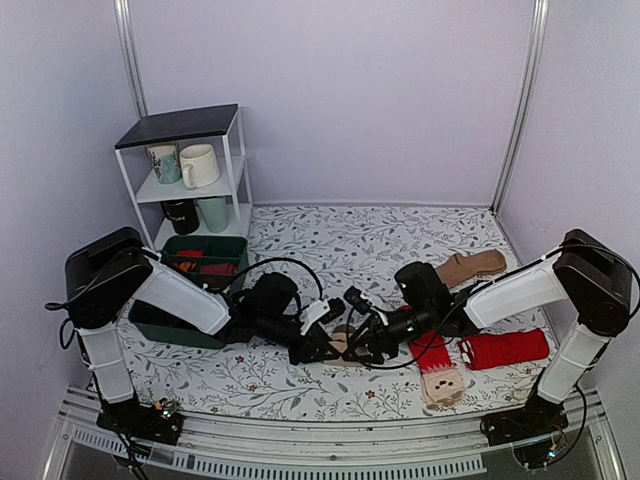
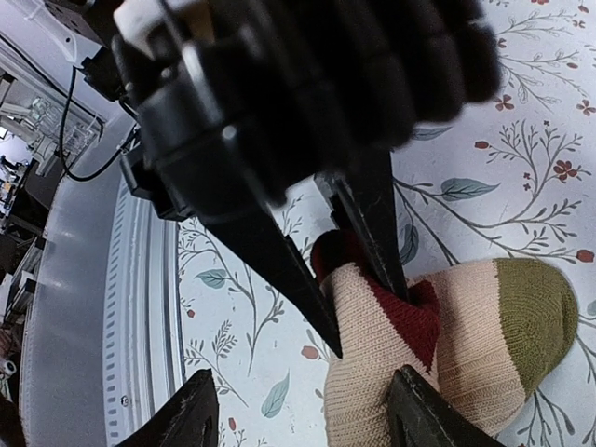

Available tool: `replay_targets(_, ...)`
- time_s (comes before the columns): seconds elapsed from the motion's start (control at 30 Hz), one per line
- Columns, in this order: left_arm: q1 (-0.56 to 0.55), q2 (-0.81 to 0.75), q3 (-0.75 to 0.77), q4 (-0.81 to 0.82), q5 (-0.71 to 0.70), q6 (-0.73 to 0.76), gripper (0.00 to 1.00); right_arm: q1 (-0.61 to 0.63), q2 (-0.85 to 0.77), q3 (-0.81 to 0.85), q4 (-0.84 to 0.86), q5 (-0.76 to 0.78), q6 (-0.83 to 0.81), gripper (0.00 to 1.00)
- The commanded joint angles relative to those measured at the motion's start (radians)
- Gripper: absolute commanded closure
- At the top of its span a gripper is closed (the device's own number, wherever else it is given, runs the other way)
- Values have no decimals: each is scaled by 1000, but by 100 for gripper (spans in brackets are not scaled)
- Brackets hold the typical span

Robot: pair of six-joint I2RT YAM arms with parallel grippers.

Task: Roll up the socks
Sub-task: Roll a pair of socks at the center of the board.

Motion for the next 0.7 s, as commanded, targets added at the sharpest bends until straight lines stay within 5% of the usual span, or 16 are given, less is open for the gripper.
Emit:
replay_targets(0.0,1,95,-58,-284,-48,-9,100,24,37,-12,27,20,33,39)
replay_targets(0.23,2,97,-56,-285,-49,-2,100,25,17,-37,40,205,32,34)
replay_targets(0.4,2,97,-57,-284,-49,-3,100,26,35,-38,37,194,17,34)
replay_targets(0.67,4,101,-53,-281,-51,-1,100,34,74,-31,56,135,45,48)
